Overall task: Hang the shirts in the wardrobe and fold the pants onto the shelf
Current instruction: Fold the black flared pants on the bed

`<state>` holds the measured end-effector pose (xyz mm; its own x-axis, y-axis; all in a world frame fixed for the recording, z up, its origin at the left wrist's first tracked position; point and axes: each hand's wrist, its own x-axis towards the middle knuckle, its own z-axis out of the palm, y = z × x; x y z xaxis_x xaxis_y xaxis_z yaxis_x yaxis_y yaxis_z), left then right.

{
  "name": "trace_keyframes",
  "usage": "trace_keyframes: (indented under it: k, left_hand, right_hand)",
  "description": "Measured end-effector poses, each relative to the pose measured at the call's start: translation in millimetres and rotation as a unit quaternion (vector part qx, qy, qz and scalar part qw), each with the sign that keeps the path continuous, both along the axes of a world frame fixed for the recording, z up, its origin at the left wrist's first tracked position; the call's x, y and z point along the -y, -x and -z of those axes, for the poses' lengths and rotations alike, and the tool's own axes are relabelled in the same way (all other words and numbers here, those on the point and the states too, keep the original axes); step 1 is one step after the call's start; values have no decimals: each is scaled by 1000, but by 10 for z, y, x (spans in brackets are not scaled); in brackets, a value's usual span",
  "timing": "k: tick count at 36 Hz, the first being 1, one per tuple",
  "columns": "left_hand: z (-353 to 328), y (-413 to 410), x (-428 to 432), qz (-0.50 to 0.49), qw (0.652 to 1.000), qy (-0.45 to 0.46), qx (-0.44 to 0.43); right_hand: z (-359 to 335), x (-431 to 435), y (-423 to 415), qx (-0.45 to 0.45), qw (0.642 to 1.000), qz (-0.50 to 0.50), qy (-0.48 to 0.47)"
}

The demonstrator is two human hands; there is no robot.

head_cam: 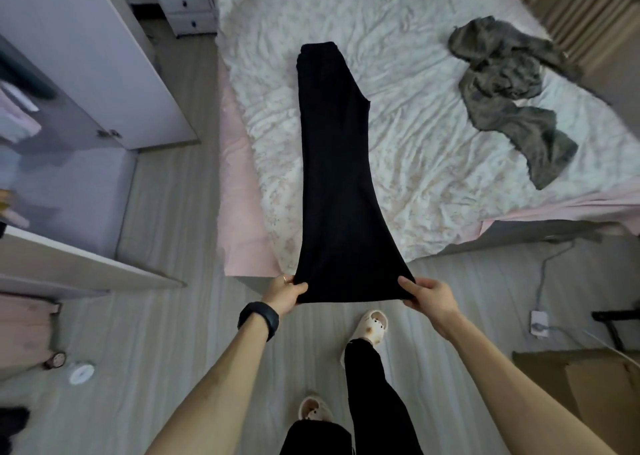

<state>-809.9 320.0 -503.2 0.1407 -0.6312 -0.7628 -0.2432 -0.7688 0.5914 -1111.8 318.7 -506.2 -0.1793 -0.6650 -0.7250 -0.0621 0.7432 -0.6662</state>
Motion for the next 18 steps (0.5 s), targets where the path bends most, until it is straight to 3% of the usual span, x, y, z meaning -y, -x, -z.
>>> trace_keyframes:
  k: [5, 18]
  left_hand:
    - [-265, 73, -100, -10, 997, 53, 63]
    - [-743, 73, -734, -22, 989, 105, 103]
  right_hand:
    - [-195, 7, -72, -15, 1000, 23, 10]
    - [-748, -508, -168, -95, 995, 22, 39]
